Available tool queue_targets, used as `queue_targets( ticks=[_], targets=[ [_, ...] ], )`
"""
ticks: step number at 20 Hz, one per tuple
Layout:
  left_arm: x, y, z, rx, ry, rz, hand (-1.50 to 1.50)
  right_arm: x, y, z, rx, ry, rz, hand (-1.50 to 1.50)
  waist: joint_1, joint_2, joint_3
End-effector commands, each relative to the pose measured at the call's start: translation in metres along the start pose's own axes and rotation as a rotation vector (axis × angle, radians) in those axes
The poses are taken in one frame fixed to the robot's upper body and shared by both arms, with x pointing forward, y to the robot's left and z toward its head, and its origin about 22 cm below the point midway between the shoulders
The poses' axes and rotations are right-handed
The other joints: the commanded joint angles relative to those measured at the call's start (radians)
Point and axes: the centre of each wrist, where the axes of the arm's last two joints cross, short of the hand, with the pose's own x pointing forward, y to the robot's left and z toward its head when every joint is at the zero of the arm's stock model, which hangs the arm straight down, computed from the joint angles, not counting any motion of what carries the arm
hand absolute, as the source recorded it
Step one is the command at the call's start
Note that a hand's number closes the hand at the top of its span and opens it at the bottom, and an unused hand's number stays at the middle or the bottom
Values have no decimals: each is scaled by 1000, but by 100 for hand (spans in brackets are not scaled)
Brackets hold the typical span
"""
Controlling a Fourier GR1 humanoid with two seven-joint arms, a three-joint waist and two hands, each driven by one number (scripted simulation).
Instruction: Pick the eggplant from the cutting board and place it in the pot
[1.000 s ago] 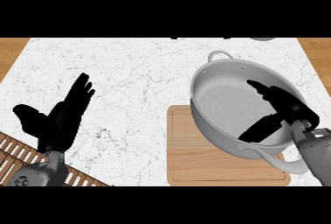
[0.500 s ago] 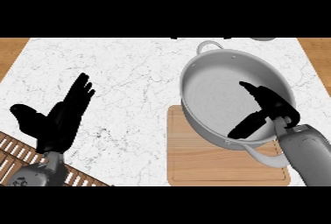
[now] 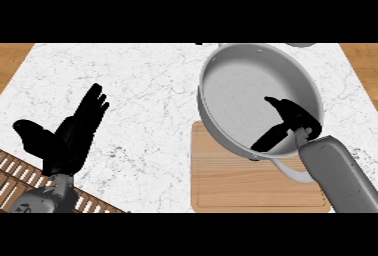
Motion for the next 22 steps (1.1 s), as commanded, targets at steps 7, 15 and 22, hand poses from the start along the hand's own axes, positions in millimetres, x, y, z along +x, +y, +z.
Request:
queue_targets(
  ticks=[7,15,22],
  targets=[
    [-25,11,8,4,1,27,0,-17,24,-25,79,118,106,-150,0,6,-7],
    [-11,-5,-10,30,-11,15,0,7,36,-21,101,118,104,-150,-8,4,-7],
    [-16,2,1,21,16,18,0,-12,18,-19,27,-62,72,150,-7,4,-7]
  ],
)
